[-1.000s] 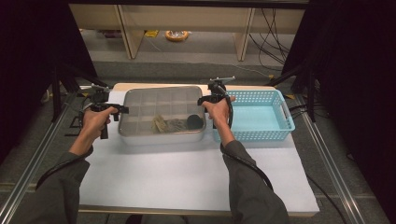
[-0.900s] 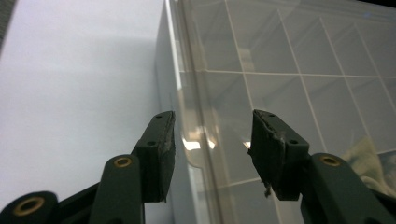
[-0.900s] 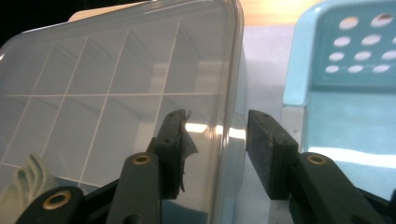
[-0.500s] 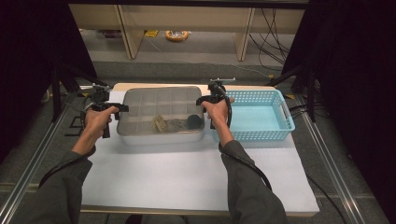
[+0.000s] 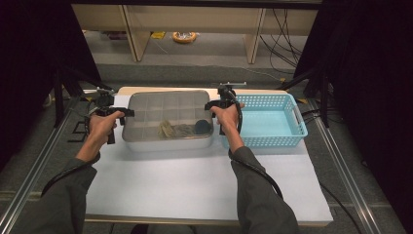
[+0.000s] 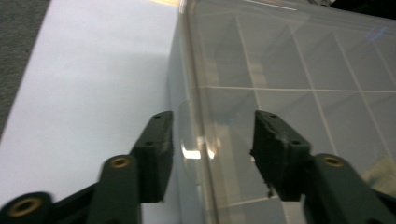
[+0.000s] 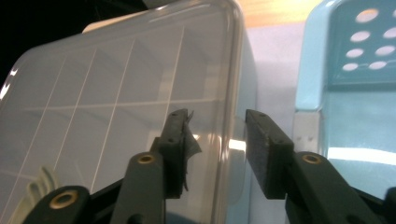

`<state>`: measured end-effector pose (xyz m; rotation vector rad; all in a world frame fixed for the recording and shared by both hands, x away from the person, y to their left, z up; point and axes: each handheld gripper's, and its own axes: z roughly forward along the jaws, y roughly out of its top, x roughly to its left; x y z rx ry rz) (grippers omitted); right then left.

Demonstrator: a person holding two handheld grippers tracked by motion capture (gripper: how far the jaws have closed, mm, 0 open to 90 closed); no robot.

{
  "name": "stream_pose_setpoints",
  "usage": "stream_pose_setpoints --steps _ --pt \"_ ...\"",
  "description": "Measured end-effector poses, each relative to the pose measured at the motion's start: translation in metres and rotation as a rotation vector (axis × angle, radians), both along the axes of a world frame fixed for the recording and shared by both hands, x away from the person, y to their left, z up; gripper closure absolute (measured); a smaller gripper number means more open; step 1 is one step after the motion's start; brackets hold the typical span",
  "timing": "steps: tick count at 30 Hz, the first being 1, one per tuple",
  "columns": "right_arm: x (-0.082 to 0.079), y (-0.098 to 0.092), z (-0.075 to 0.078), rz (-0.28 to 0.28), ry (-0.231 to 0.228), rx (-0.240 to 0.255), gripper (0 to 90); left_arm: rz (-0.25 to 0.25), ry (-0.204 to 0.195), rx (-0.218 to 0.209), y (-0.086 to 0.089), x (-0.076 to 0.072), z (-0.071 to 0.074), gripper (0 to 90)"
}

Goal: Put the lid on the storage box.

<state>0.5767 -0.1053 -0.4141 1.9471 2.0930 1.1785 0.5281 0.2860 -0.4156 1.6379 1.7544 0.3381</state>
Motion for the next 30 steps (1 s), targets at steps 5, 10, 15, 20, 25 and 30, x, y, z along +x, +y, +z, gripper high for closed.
stream_pose_setpoints --steps 5,10,15,20,25,30 --pt "-0.006 -0.001 0.004 0.017 0.005 -0.051 61.6 -0.033 -0.003 0.004 0.000 -0.006 0.000 48.4" --pt "-0.011 0.002 0.006 0.015 0.027 -0.052 61.7 -0.040 -0.002 0.001 0.001 -0.007 0.000 49.9" --pt "-0.014 0.001 0.006 0.031 0.007 -0.070 62.0 -0.043 -0.009 0.018 -0.001 -0.009 0.001 49.6" --pt "-0.013 0.000 0.005 0.022 -0.001 -0.071 62.2 -0.043 -0.018 0.037 -0.003 -0.010 0.001 50.1" --pt "-0.010 0.000 0.003 0.035 -0.046 -0.090 62.9 -0.023 -0.032 0.031 -0.003 -0.006 0.000 52.3" --pt "-0.009 0.003 0.002 0.006 -0.037 -0.064 61.8 -0.022 -0.031 0.066 -0.006 -0.003 0.001 52.3"
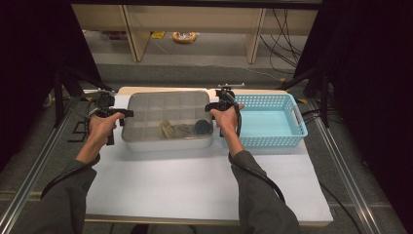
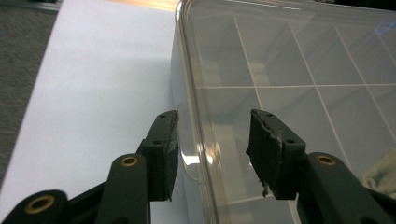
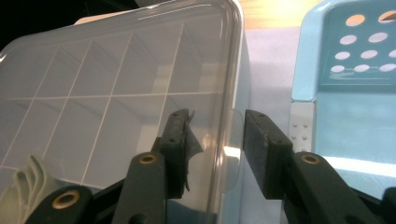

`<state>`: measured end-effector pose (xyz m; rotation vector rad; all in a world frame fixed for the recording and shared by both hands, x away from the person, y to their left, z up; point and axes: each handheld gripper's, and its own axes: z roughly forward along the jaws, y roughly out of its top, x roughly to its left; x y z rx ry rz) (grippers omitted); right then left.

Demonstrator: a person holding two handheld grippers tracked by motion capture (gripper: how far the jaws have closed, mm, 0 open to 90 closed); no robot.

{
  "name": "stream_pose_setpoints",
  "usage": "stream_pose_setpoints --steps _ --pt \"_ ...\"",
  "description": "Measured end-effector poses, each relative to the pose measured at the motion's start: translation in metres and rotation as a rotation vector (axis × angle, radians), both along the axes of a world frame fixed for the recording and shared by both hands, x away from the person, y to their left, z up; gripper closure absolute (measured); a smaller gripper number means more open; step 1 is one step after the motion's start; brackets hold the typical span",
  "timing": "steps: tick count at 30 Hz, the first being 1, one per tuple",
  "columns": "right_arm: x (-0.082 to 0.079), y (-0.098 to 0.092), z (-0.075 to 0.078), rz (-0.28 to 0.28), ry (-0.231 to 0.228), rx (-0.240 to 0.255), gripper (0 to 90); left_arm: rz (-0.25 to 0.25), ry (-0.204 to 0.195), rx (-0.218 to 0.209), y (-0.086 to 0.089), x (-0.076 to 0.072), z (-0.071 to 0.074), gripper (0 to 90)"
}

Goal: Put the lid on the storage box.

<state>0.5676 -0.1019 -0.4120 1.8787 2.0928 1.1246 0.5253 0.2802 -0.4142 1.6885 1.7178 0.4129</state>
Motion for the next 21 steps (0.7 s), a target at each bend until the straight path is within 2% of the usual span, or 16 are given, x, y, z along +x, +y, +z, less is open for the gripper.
stream_pose_setpoints --steps 1,2,3,5,6,9,10,11,12,17,18,19,20,21 --pt "0.000 0.000 0.000 0.002 -0.005 -0.008 61.5 -0.005 -0.006 0.028 -0.002 0.000 0.001 52.5" --pt "0.001 -0.001 -0.001 0.021 -0.024 -0.017 61.4 -0.002 -0.013 0.037 -0.003 0.001 0.001 53.2" --pt "0.001 0.000 -0.001 0.012 -0.018 -0.008 61.4 0.001 -0.017 0.040 -0.004 0.002 0.001 53.7" --pt "0.000 0.001 0.001 -0.020 0.017 0.018 61.6 0.000 -0.008 0.023 -0.001 0.003 0.001 53.6" --pt "-0.001 -0.001 -0.001 0.002 -0.007 0.007 61.2 0.004 -0.010 0.009 -0.001 0.004 0.000 53.7" --pt "-0.002 0.000 0.000 -0.003 0.007 0.010 59.1 -0.007 0.001 0.005 0.001 0.003 0.001 53.8" --pt "-0.002 -0.001 -0.001 0.006 0.011 0.022 59.2 -0.003 -0.003 -0.006 0.001 0.002 0.000 53.3" --pt "-0.002 -0.003 -0.002 0.020 -0.003 0.014 59.8 0.009 -0.006 -0.028 0.001 0.002 -0.001 52.2" --pt "-0.003 -0.003 -0.001 0.008 0.010 0.016 60.5 0.009 -0.005 -0.032 0.003 0.001 -0.001 51.0" --pt "-0.005 -0.004 0.005 0.021 -0.002 -0.003 58.2 0.006 -0.005 -0.053 0.007 0.001 -0.003 51.4" --pt "-0.008 -0.003 0.010 -0.011 0.014 0.019 57.1 0.004 -0.007 -0.057 0.008 0.002 -0.003 51.8" --pt "-0.008 -0.003 0.010 -0.011 0.014 0.019 57.1 0.004 -0.007 -0.057 0.008 0.002 -0.003 52.1" --pt "-0.008 -0.006 0.011 0.007 -0.009 0.006 56.7 0.004 -0.007 -0.060 0.008 0.002 -0.003 52.1" --pt "-0.011 -0.008 0.017 0.021 -0.019 0.024 55.8 0.002 0.000 -0.060 0.006 0.004 -0.003 52.6"
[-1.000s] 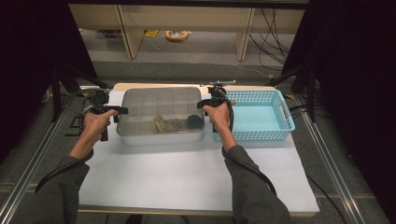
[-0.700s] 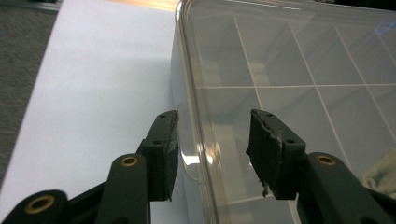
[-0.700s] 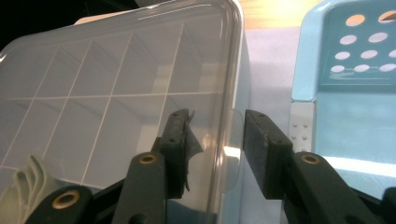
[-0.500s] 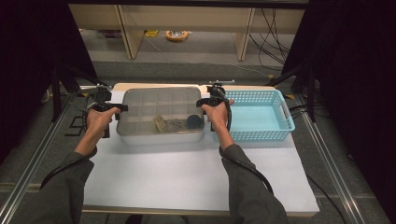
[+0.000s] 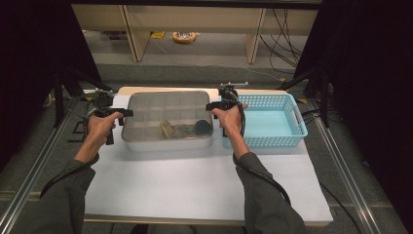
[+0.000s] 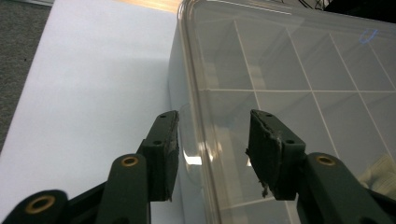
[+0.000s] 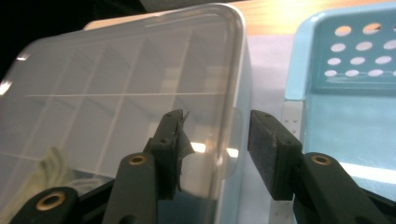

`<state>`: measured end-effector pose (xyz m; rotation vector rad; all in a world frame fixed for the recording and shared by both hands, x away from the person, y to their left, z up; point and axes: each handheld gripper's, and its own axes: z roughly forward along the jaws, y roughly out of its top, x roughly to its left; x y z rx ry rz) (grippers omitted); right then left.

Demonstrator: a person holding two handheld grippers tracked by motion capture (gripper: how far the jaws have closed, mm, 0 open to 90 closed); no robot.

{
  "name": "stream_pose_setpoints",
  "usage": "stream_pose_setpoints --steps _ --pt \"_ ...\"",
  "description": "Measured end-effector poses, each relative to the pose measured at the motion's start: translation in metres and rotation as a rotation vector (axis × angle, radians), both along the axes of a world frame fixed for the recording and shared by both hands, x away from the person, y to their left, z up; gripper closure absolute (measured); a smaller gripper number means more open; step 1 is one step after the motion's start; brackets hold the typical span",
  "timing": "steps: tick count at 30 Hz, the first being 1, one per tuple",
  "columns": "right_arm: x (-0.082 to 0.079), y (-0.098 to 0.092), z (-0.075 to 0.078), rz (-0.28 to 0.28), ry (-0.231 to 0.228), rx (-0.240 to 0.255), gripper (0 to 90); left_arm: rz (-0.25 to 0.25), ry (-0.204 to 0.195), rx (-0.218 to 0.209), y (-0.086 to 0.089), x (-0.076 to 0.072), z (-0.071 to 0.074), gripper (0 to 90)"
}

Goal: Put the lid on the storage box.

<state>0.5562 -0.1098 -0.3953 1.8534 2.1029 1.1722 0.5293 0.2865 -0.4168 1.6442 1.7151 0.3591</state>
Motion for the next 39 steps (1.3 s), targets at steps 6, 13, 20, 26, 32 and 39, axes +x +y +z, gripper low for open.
stream_pose_setpoints --steps 6,13,20,26,32,39 --pt "-0.014 -0.013 0.012 0.077 -0.092 -0.004 53.5 0.006 -0.004 -0.002 -0.002 0.000 0.001 50.1" --pt "-0.040 -0.035 0.021 0.093 -0.076 0.070 51.4 -0.003 -0.013 -0.028 0.000 -0.011 0.005 46.6" --pt "-0.068 -0.070 0.024 0.121 -0.124 0.040 48.3 -0.038 -0.039 -0.047 0.005 -0.030 0.014 43.4" --pt "-0.095 -0.088 0.026 0.156 -0.157 0.021 44.4 -0.109 -0.077 -0.036 -0.004 -0.059 0.024 38.9" --pt "-0.113 -0.093 0.022 0.194 -0.176 0.012 41.7 -0.176 -0.126 -0.056 -0.015 -0.094 0.028 36.1" --pt "-0.136 -0.092 0.016 0.226 -0.190 0.017 41.2 -0.244 -0.170 -0.066 -0.031 -0.129 0.022 35.0"
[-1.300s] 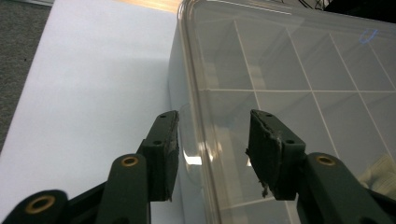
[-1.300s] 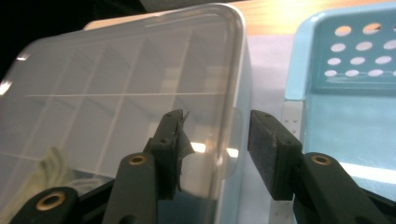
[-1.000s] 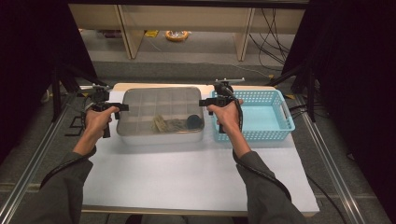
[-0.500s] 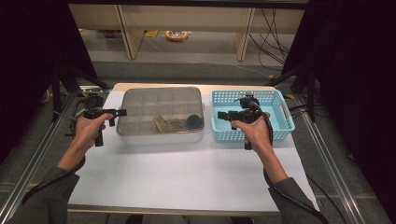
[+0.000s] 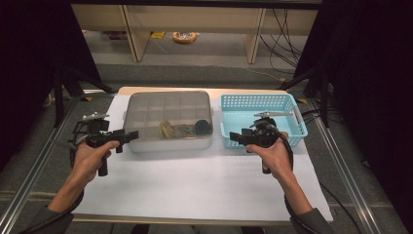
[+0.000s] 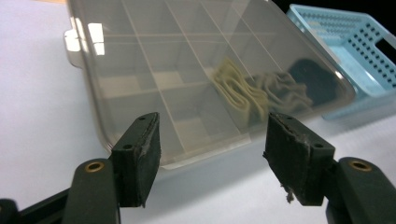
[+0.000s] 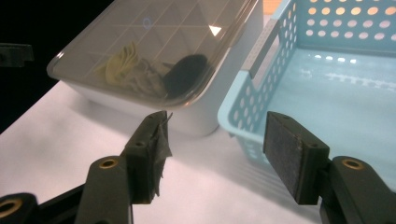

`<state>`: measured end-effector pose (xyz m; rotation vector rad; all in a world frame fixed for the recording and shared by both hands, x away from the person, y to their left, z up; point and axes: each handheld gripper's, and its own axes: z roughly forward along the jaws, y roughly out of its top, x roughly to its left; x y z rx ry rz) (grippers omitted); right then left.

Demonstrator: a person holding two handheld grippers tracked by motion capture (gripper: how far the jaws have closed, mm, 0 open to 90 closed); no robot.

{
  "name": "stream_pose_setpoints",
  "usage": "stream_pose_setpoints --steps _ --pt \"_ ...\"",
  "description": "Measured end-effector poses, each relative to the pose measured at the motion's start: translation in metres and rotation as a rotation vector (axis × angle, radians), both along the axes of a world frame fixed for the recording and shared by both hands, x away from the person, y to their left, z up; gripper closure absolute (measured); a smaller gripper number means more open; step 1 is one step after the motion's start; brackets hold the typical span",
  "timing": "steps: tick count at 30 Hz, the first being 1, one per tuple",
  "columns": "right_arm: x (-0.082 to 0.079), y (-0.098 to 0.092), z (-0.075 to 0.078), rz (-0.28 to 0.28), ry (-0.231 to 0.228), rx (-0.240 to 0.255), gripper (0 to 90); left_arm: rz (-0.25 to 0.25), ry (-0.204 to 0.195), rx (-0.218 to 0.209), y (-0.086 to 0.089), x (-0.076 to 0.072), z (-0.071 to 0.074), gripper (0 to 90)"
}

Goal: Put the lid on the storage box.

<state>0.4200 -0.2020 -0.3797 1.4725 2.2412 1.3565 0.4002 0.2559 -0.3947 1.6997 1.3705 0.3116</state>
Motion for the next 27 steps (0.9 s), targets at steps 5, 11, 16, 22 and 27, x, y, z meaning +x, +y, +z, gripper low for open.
stream_pose_setpoints --steps 5,11,16,22,27 --pt "-0.012 -0.005 -0.008 0.013 -0.013 -0.012 40.3 -0.037 -0.015 0.024 -0.014 -0.021 -0.010 33.5" --pt "-0.025 -0.012 -0.016 0.019 -0.010 -0.011 38.5 -0.076 -0.028 0.032 -0.027 -0.041 -0.017 31.5" --pt "-0.033 -0.015 -0.019 0.012 -0.002 -0.004 36.5 -0.109 -0.043 0.029 -0.035 -0.054 -0.022 30.0" --pt "-0.043 -0.018 -0.024 0.007 0.000 -0.005 30.7 -0.139 -0.047 0.037 -0.044 -0.063 -0.032 26.0" --pt "-0.048 -0.020 -0.031 0.014 -0.026 -0.008 24.8 -0.159 -0.051 0.058 -0.051 -0.069 -0.040 23.6"
